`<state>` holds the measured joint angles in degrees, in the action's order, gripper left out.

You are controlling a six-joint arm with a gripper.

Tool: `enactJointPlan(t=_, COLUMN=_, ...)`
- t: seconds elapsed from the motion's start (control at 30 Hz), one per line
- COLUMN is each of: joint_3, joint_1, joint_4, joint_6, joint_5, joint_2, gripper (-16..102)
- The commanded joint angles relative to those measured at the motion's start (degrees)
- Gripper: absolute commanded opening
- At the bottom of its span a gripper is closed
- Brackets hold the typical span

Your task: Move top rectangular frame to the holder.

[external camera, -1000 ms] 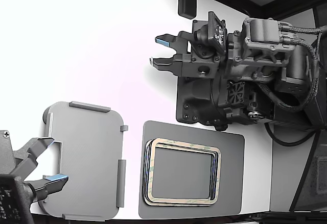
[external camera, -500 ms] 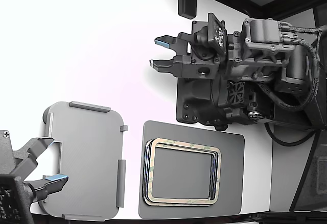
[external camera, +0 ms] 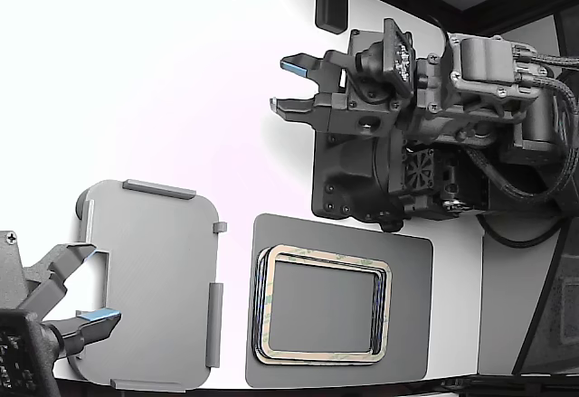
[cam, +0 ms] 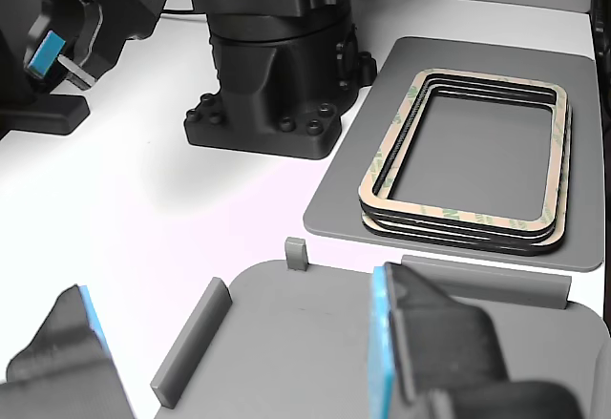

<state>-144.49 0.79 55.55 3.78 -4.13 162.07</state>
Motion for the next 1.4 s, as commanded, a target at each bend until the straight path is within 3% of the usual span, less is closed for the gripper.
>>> enactJointPlan(t=0.0, joint_3=6.0, joint_1=-4.6, joint_4=1.1, joint_6=-4.1, joint_5=-2.6, joint_2=-4.0, gripper=100)
enactJointPlan(t=0.1, joint_3=12.8, joint_1=-9.2, joint_4=4.9, joint_6=-10.4, joint_5=-3.1, joint_2=-12.1, gripper=100)
enactJointPlan(t=0.2, joint_3=19.3, joint_1=-15.1, joint_4=9.9, joint_6=-11.0, joint_5=-6.7, joint_2=-18.8, gripper=100)
enactJointPlan(t=0.47, joint_3=27.3, joint_1=-29.0, joint_4=13.2, joint_6=-13.4, joint_5=-10.4, joint_2=-29.4, gripper=100)
enactJointPlan(t=0.53, joint_3=31.9, joint_1=-31.1, joint_4=16.8, joint_6=-14.4, joint_5=-10.4, joint_2=-34.0, gripper=100)
enactJointPlan(t=0.7, joint_3=41.9, joint_1=-35.2, joint_4=25.0, joint_6=-19.3, joint_5=-8.6, joint_2=-42.5, gripper=100)
enactJointPlan(t=0.9, joint_3=45.7, joint_1=-39.1, joint_4=26.1, joint_6=-24.5, joint_5=-3.9, joint_2=-48.7, gripper=100)
enactJointPlan(t=1.13, joint_3=48.3, joint_1=-45.6, joint_4=28.3, joint_6=-27.9, joint_5=-2.5, joint_2=-54.7, gripper=100)
enactJointPlan(t=1.37, joint_3=48.0, joint_1=-48.0, joint_4=28.3, joint_6=-38.2, joint_5=6.3, joint_2=-58.7, gripper=100)
